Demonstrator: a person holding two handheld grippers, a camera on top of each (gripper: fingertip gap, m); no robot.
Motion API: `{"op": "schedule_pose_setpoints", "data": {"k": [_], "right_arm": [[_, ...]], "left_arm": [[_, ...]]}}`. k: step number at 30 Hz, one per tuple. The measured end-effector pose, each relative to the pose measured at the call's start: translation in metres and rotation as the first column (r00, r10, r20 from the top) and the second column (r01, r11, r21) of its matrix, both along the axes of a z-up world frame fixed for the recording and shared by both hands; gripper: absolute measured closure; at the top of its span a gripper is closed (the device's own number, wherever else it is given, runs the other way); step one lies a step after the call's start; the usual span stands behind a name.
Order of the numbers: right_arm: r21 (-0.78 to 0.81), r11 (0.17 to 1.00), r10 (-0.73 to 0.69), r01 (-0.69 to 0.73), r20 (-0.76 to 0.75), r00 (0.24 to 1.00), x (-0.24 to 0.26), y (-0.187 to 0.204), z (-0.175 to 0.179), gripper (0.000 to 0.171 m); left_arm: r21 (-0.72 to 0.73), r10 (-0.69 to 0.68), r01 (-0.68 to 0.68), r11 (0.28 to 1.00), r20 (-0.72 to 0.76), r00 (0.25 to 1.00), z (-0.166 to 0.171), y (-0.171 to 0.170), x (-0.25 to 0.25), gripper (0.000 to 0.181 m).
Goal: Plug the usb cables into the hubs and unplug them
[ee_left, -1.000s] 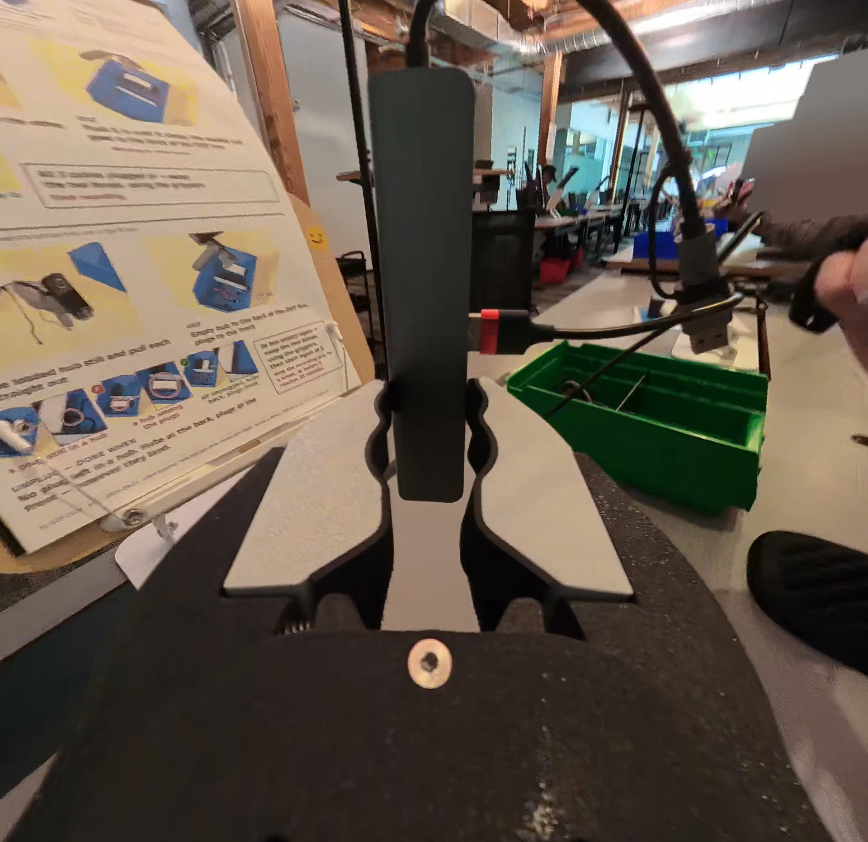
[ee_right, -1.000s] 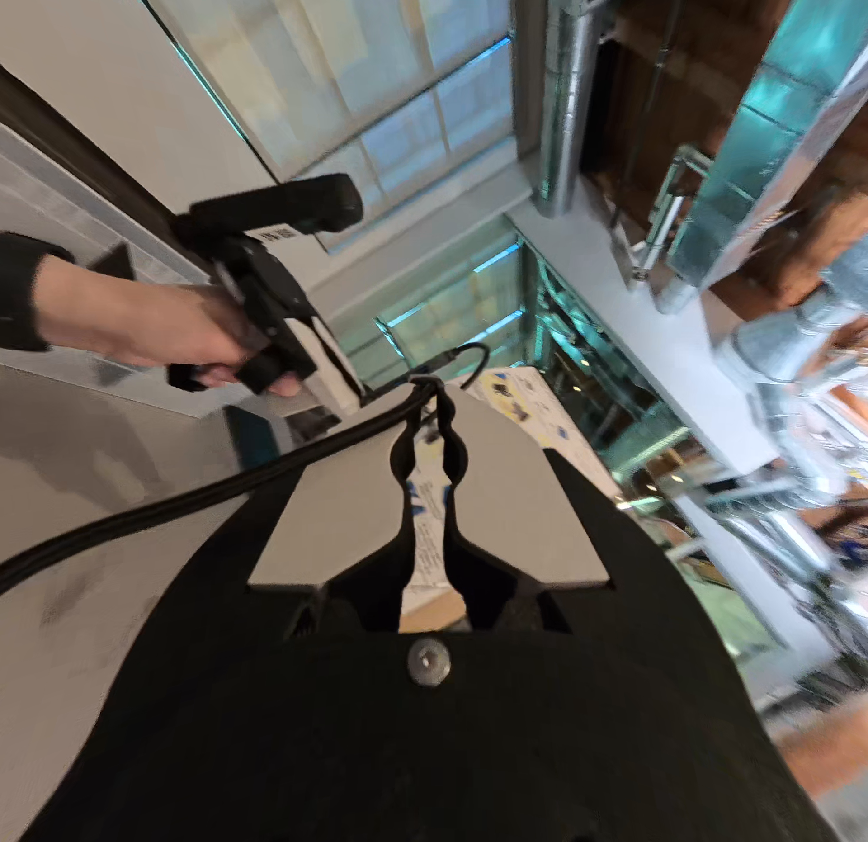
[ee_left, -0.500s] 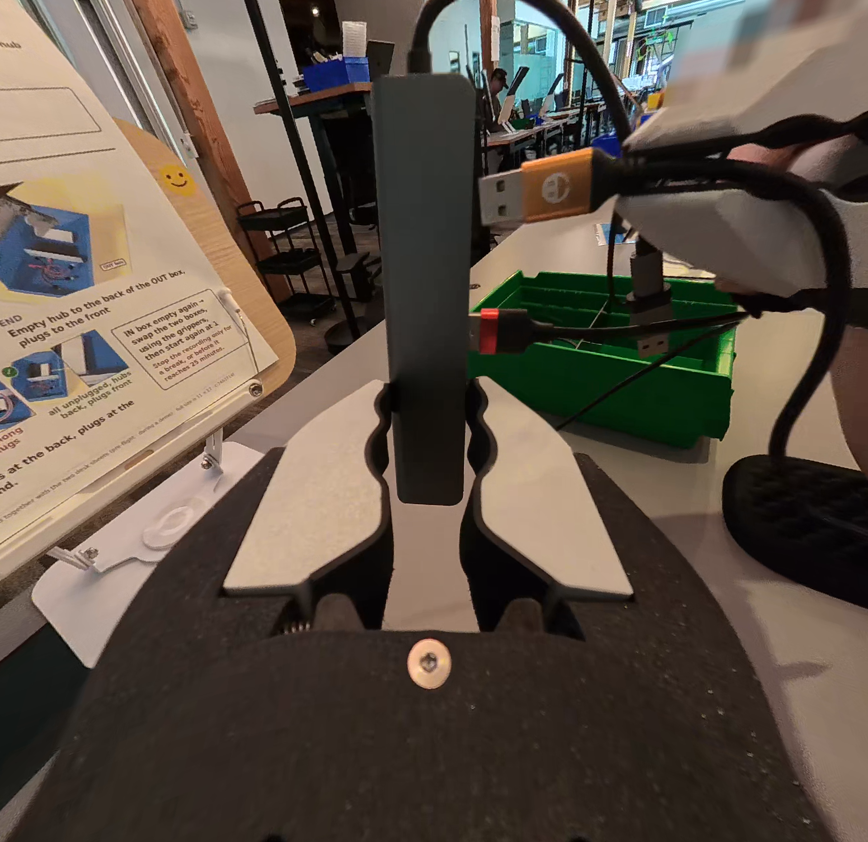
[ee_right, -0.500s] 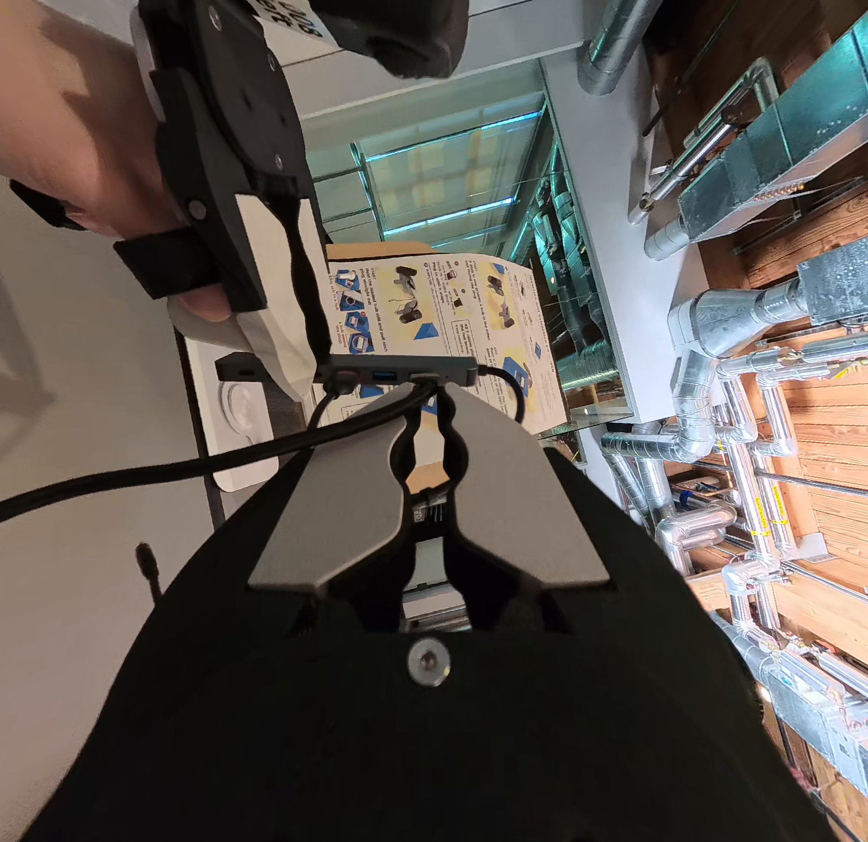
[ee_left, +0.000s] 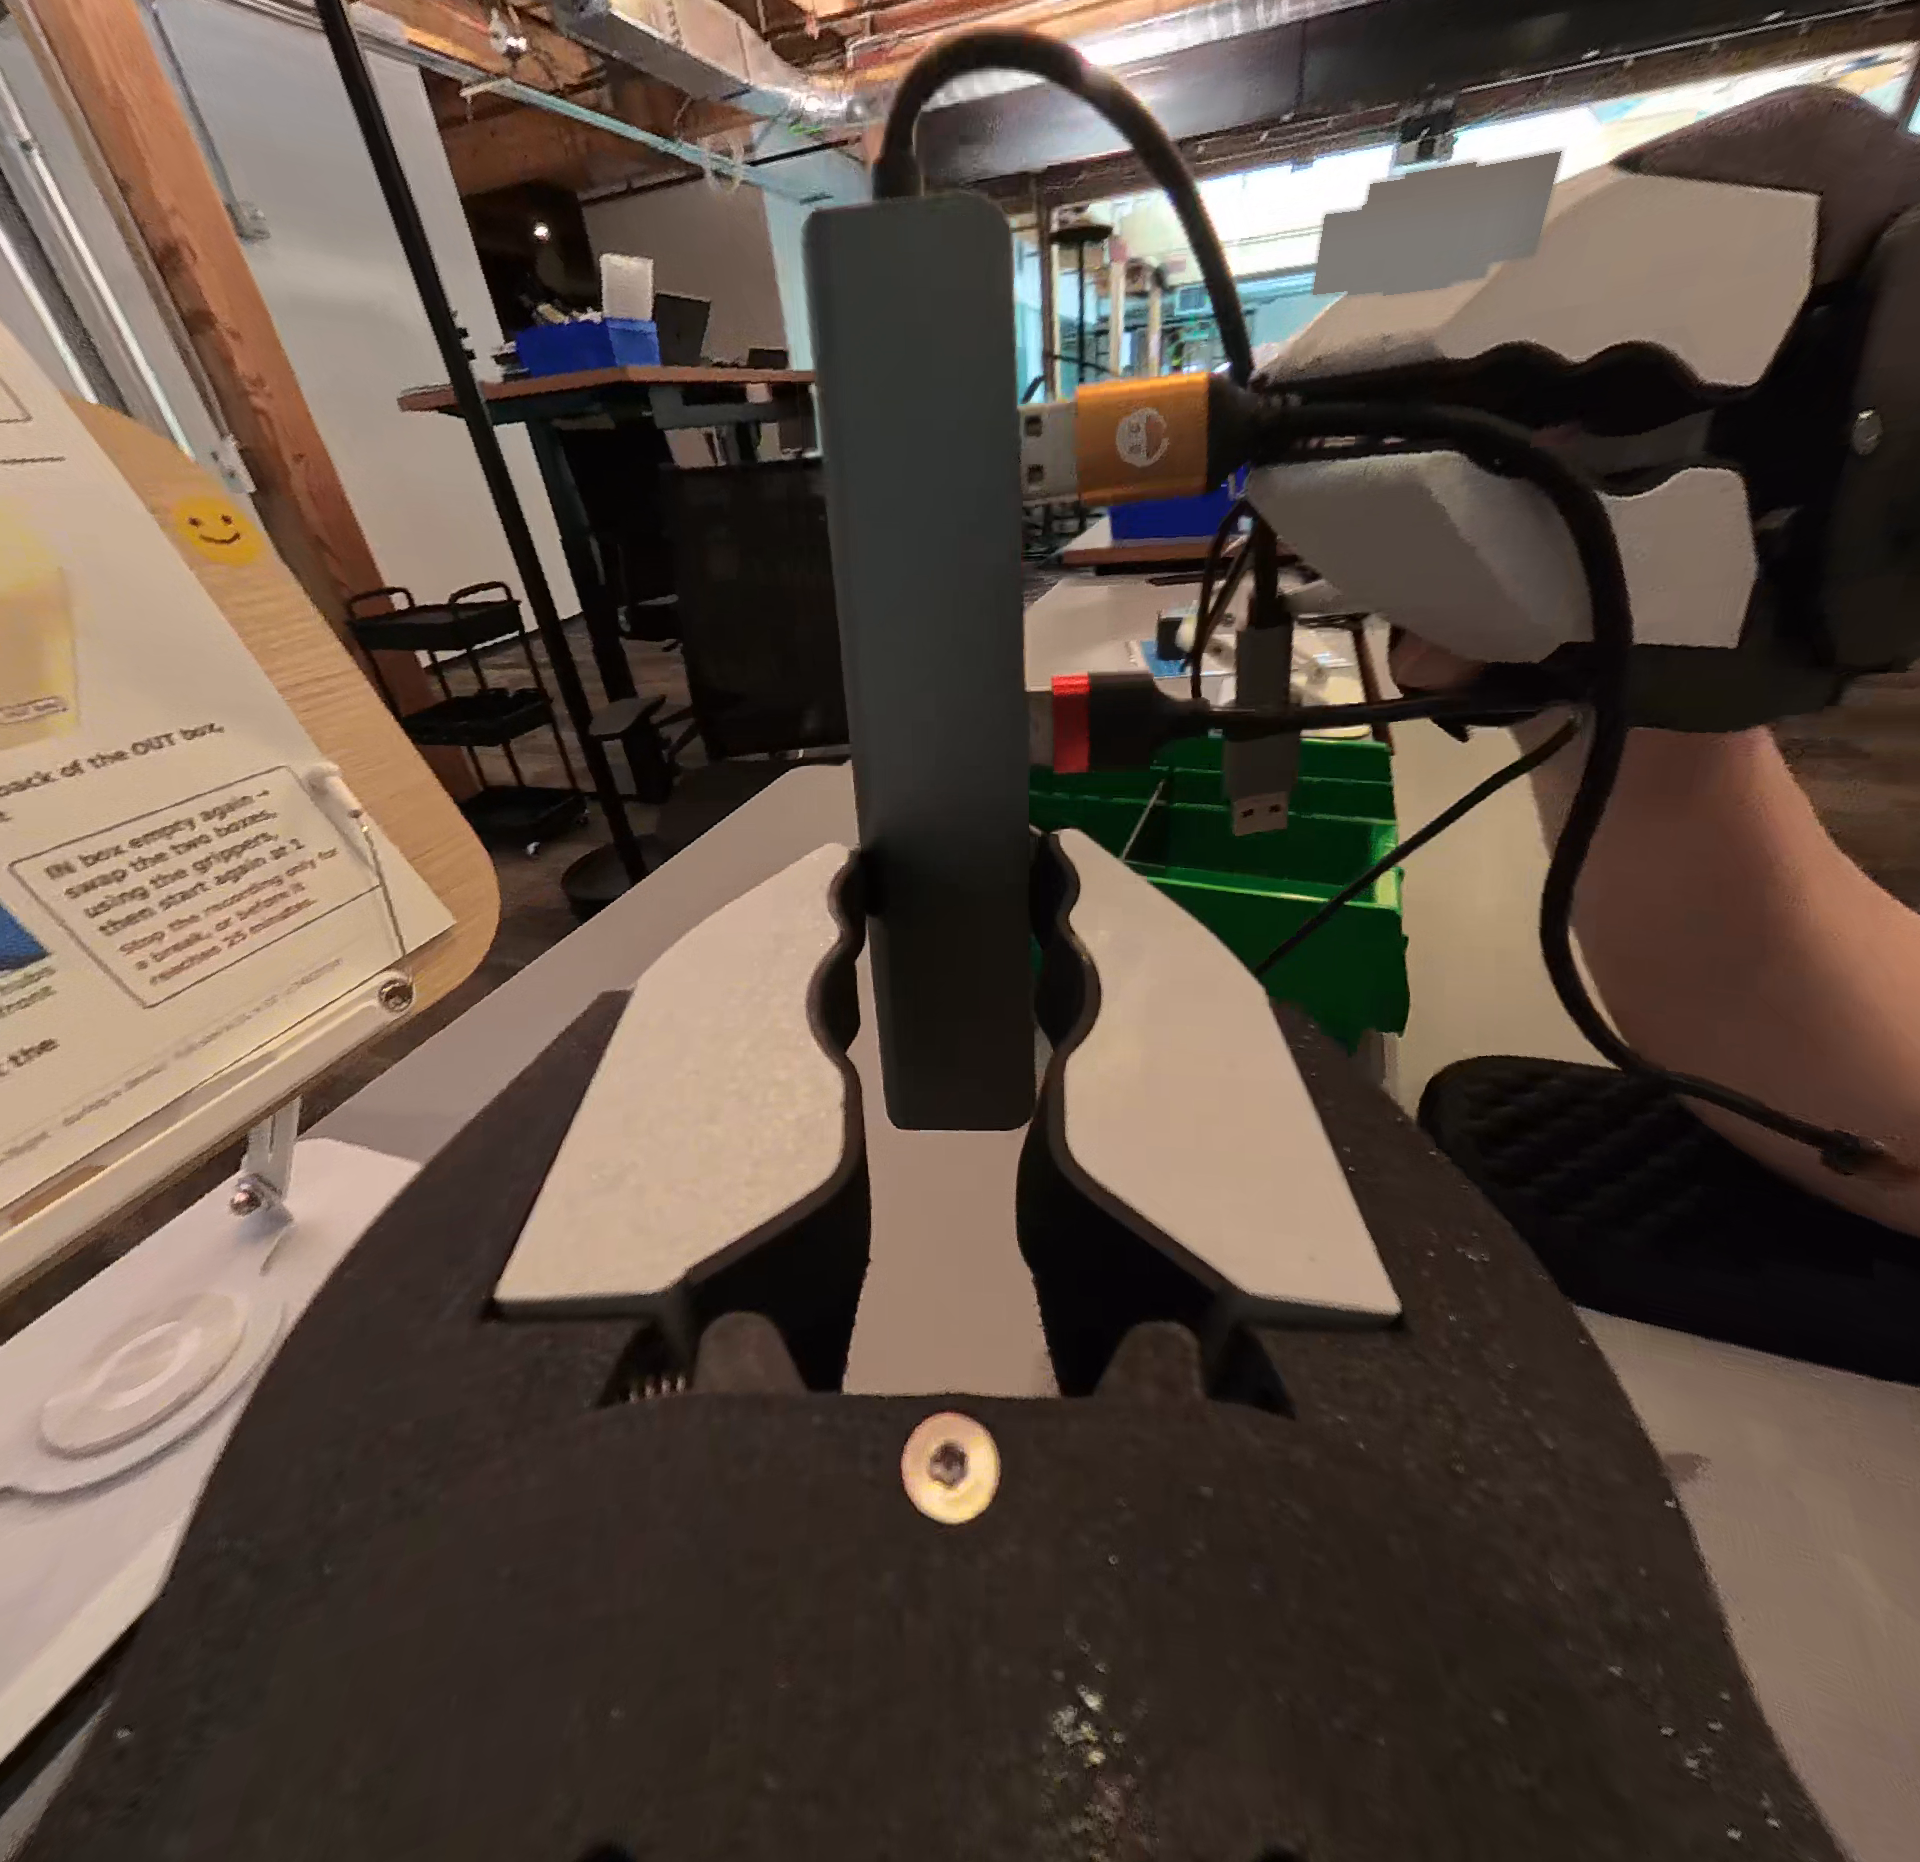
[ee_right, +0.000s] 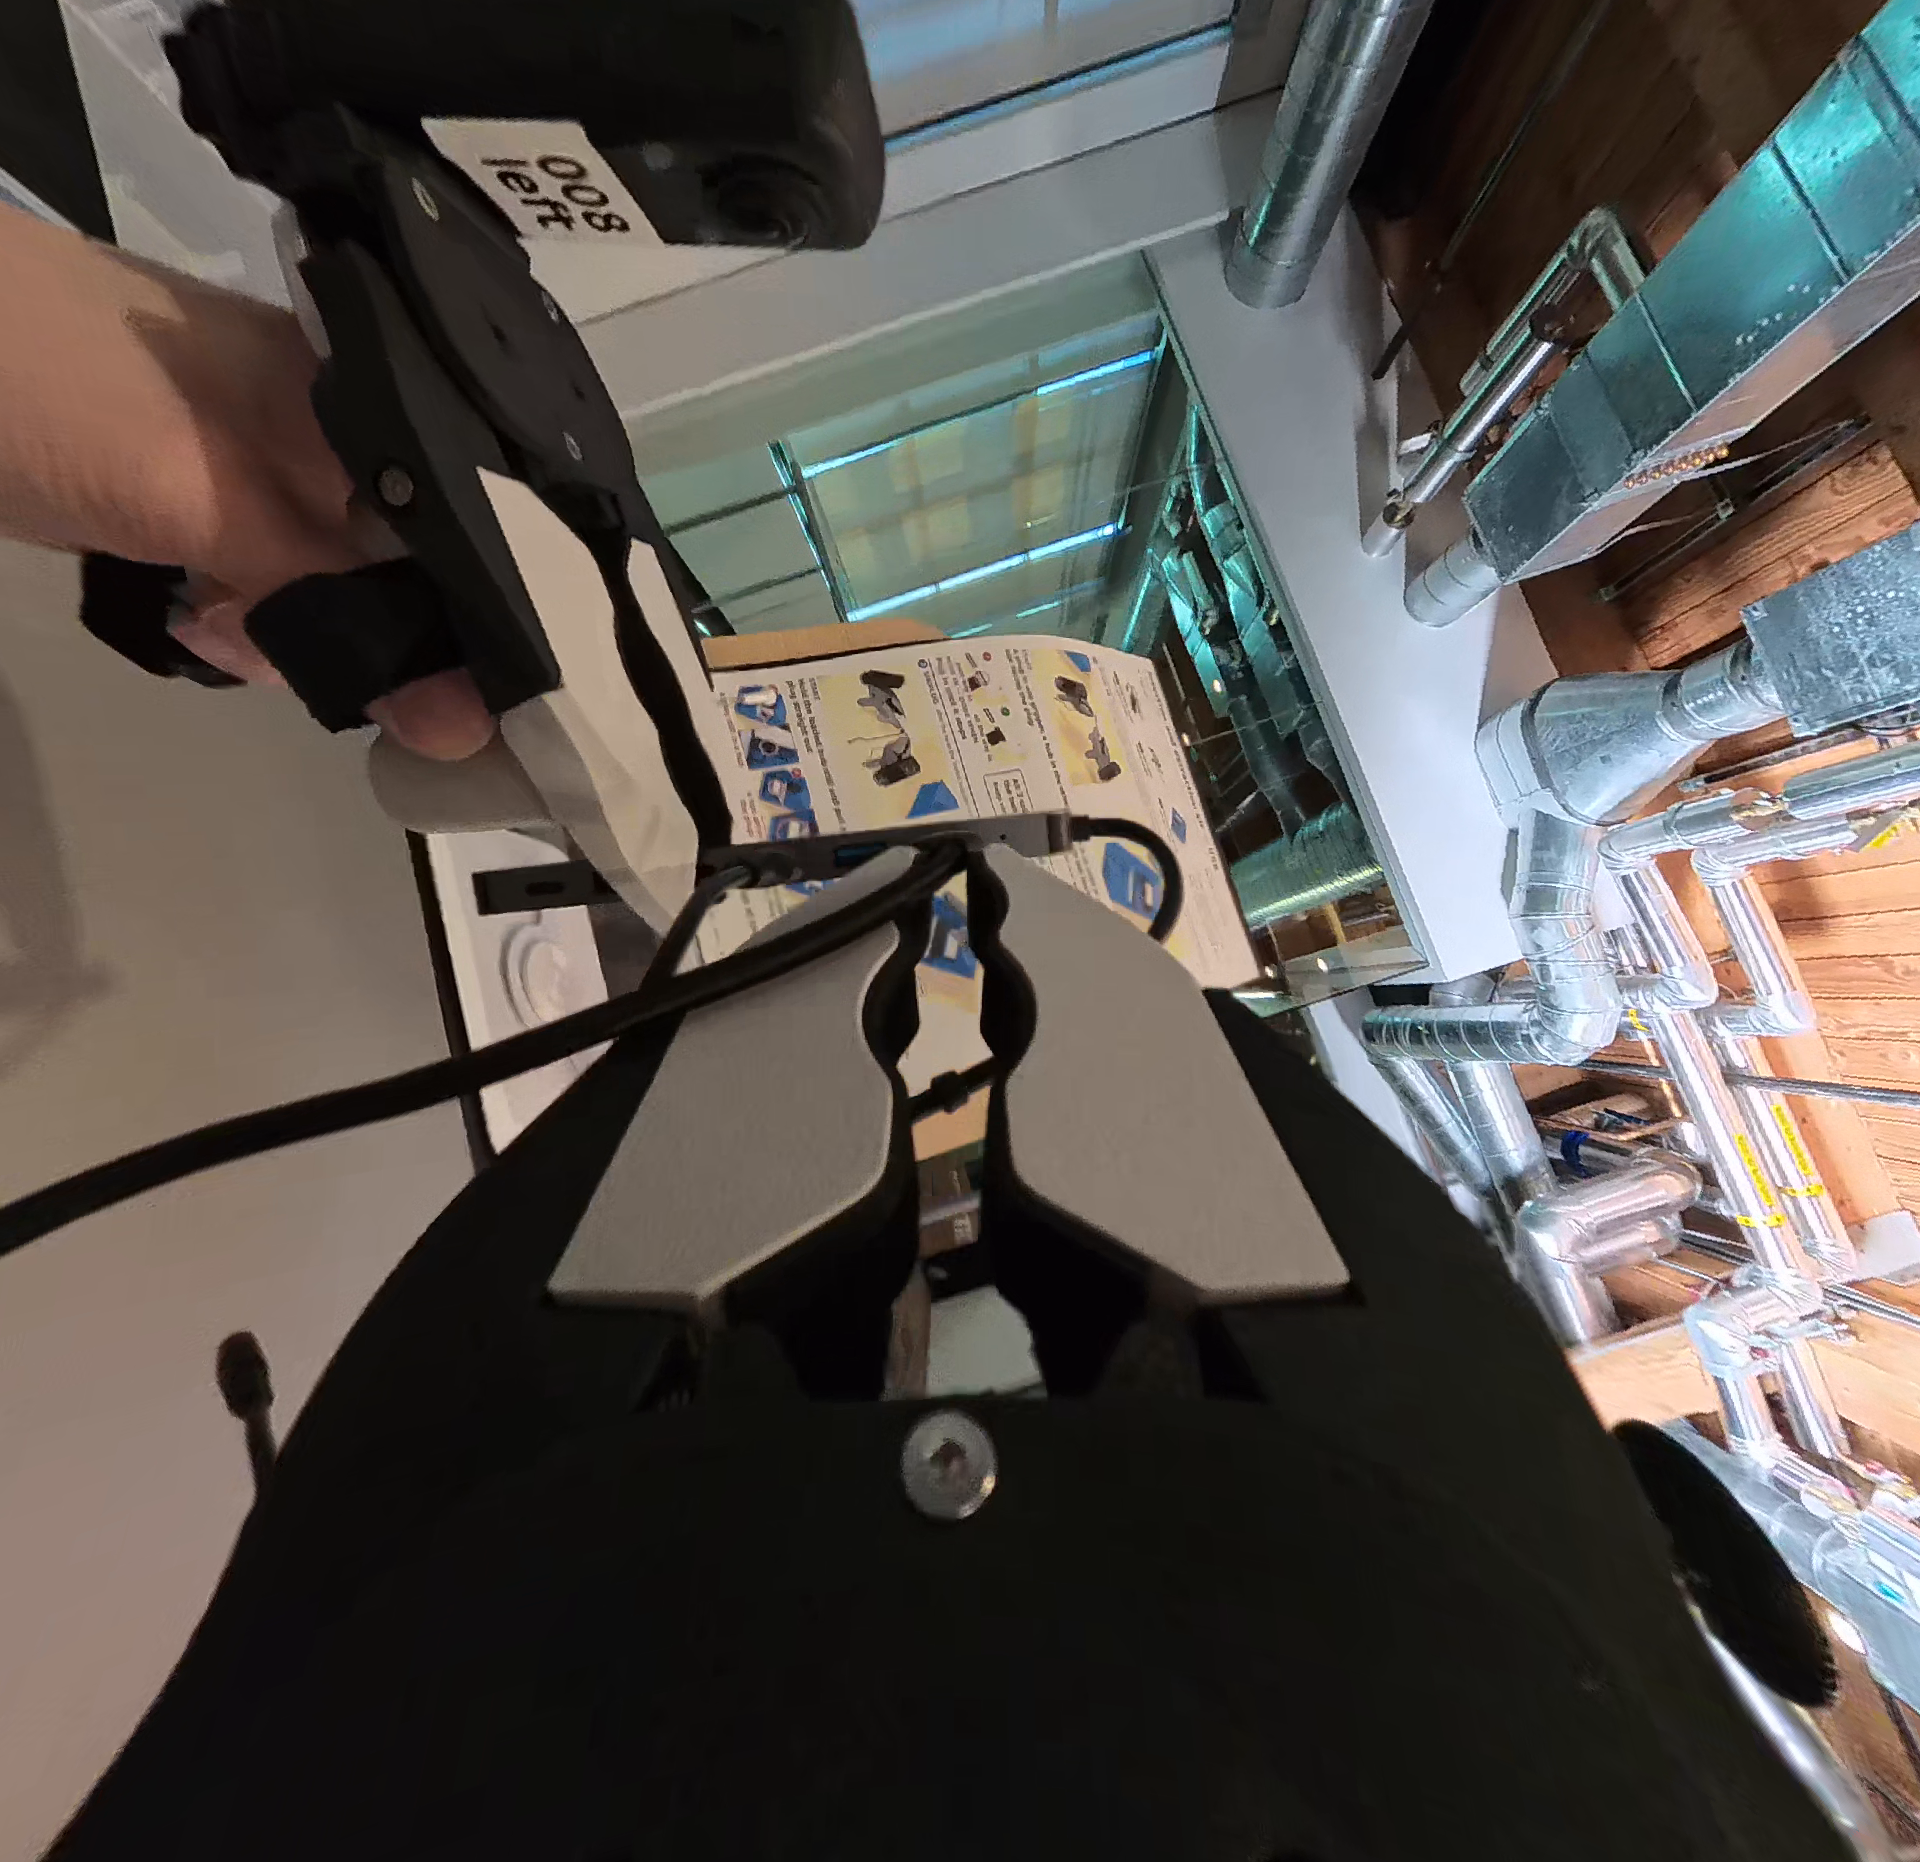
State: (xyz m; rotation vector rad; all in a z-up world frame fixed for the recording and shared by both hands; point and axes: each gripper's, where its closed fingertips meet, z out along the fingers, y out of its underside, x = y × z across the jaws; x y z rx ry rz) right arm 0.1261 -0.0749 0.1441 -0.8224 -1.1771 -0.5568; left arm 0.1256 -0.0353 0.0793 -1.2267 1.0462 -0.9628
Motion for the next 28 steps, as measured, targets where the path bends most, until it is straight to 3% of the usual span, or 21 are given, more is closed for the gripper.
{"op": "schedule_pose_setpoints", "data": {"k": [1, 6, 16, 24, 28], "right_arm": [[-0.011, 1.0, 0.018, -0.018, -0.016, 1.0, 0.0, -0.002, 0.002, 0.164], [-0.032, 0.996, 0.083, -0.085, -0.066, 0.994, 0.001, -0.012, 0.008, 0.164], [-0.026, 0.999, -0.033, 0.032, -0.053, 0.998, 0.012, 0.008, 0.002, 0.164], [-0.112, 0.993, 0.027, -0.04, -0.119, 0.993, 0.018, 0.007, 0.002, 0.164], [-0.147, 0.987, 0.046, -0.064, -0.122, 0.991, 0.019, 0.007, 0.0, 0.164]], "left_arm": [[0.0, -0.021, 0.021, 1.0, 0.005, 1.0, 0.002, -0.003, 0.0, 0.151], [0.006, -0.082, 0.082, 0.997, 0.037, 0.996, 0.009, -0.015, 0.001, 0.151], [-0.177, 0.008, -0.02, 0.984, -0.067, 0.998, -0.003, -0.002, 0.006, 0.151], [-0.182, -0.05, 0.046, 0.982, -0.016, 0.999, 0.001, -0.008, 0.007, 0.151], [-0.089, -0.001, -0.005, 0.996, -0.065, 0.998, -0.001, -0.006, 0.006, 0.15]]}}
